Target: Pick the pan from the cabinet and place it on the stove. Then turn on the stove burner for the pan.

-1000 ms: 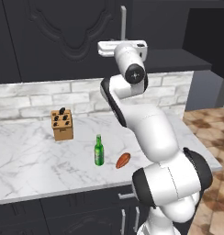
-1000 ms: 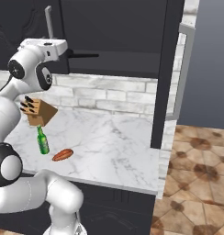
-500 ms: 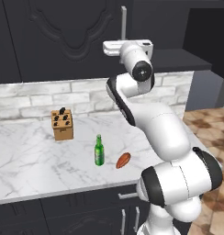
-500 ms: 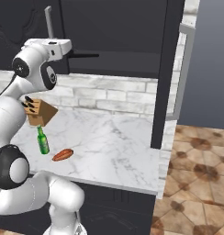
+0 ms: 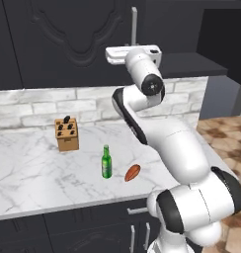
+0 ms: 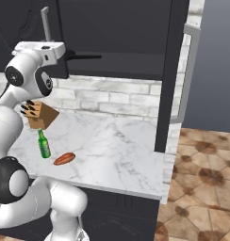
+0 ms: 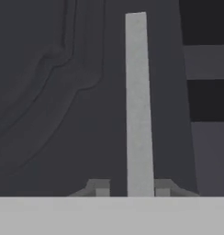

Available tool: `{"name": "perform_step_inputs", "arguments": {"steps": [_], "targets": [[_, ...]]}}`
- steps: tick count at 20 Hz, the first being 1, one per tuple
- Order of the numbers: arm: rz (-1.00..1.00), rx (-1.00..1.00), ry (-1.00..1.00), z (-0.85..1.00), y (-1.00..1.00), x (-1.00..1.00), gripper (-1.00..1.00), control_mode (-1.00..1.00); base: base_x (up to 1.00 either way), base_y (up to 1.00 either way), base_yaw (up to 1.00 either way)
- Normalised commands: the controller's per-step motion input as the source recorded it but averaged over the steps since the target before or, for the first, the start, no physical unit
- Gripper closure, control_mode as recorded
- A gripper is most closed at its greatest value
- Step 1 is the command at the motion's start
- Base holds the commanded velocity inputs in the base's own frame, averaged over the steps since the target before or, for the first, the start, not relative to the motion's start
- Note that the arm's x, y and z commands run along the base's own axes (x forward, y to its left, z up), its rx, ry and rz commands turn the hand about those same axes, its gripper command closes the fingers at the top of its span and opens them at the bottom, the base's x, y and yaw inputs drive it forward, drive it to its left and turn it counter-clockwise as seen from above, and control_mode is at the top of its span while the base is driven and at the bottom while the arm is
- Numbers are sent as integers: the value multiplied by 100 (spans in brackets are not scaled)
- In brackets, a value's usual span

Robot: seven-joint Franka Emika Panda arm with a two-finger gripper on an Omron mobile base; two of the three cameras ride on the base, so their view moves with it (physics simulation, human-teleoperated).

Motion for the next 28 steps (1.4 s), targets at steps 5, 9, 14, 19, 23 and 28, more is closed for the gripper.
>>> {"name": "perform_step_inputs", "arguments": {"steps": [5, 9, 14, 19, 23, 28], "targets": [[14, 0, 0, 23, 64, -60, 100, -100, 0, 0, 0], [19, 0, 0, 12, 65, -79, 100, -100, 0, 0, 0], [18, 0, 0, 6, 62, -88, 100, -100, 0, 0, 0], [8, 0, 0, 8, 59, -91, 100, -100, 0, 0, 0], [0, 0, 1, 18, 59, -95, 100, -100, 0, 0, 0], [0, 0, 0, 15, 53, -99, 100, -100, 0, 0, 0]]}}
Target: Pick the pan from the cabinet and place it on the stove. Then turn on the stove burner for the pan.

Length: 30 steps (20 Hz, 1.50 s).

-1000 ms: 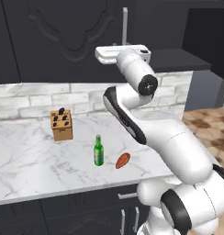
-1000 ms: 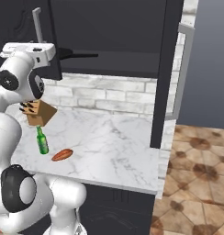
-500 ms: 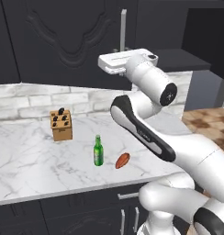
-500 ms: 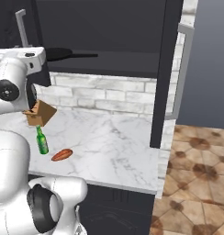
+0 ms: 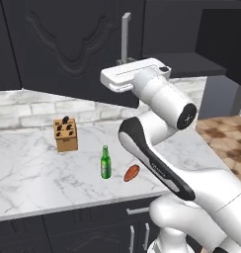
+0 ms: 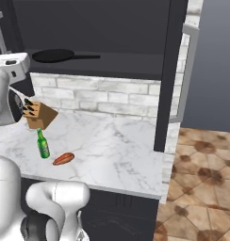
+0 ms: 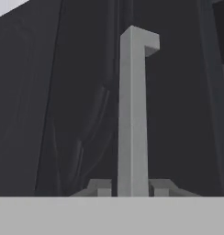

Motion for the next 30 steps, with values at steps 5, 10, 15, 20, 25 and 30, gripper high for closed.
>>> {"name": "perform_step_inputs", "arguments": {"steps": [5, 10, 15, 20, 25, 30], "targets": [[-3, -2, 0, 5, 41, -89, 100, -100, 0, 0, 0], [-3, -2, 0, -6, 14, -63, -100, -100, 0, 0, 0], [0, 0, -3, 3, -11, -63, -100, -100, 0, 0, 0], [5, 6, -2, 15, -75, -53, -100, -100, 0, 0, 0], [14, 17, 2, 22, -100, -27, -100, -100, 0, 0, 0], [17, 24, 20, 4, -89, -3, -100, -100, 0, 0, 0]]}}
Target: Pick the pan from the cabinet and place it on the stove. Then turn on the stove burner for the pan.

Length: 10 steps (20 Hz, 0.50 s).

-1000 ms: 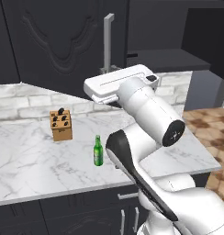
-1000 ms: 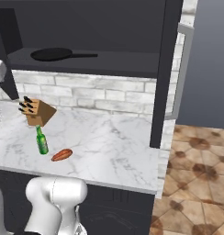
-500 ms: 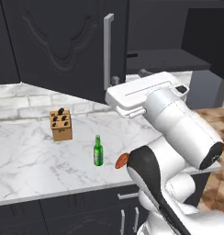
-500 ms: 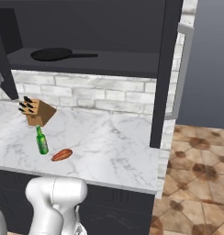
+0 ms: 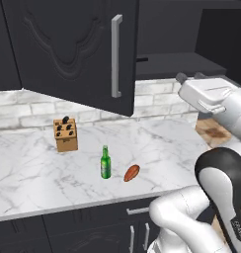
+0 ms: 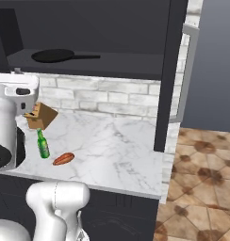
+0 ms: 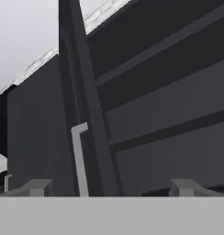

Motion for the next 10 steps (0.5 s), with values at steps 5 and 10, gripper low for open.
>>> {"name": "perform_step_inputs", "arguments": {"steps": [5, 10], "targets": [[18, 31, 31, -16, -57, 13, -100, -100, 0, 0, 0], [19, 25, 30, 0, -37, 53, -100, -100, 0, 0, 0]]}}
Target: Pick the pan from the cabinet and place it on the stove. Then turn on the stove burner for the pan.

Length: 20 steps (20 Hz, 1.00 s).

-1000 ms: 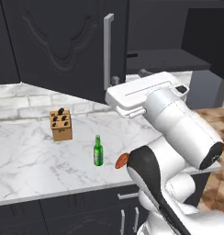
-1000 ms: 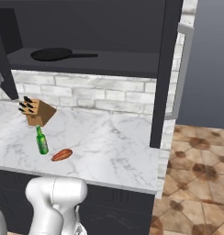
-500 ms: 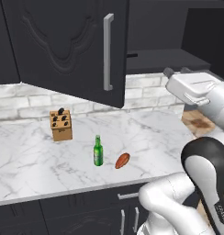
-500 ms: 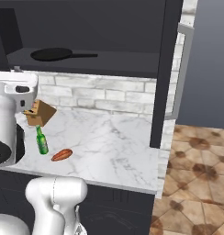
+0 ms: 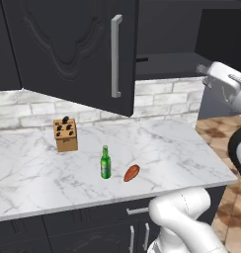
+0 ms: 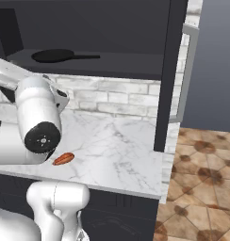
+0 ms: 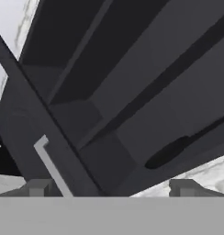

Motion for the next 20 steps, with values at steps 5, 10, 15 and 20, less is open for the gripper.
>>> {"name": "perform_step_inputs", "arguments": {"steps": [5, 10, 15, 20], "targets": [[23, 17, 31, 0, -9, 65, -100, -100, 0, 0, 0], [26, 14, 27, -7, 13, 67, -100, -100, 0, 0, 0], [23, 17, 22, -8, 21, 65, -100, -100, 0, 0, 0], [23, 12, 18, -11, 38, 38, -100, -100, 0, 0, 0]]}}
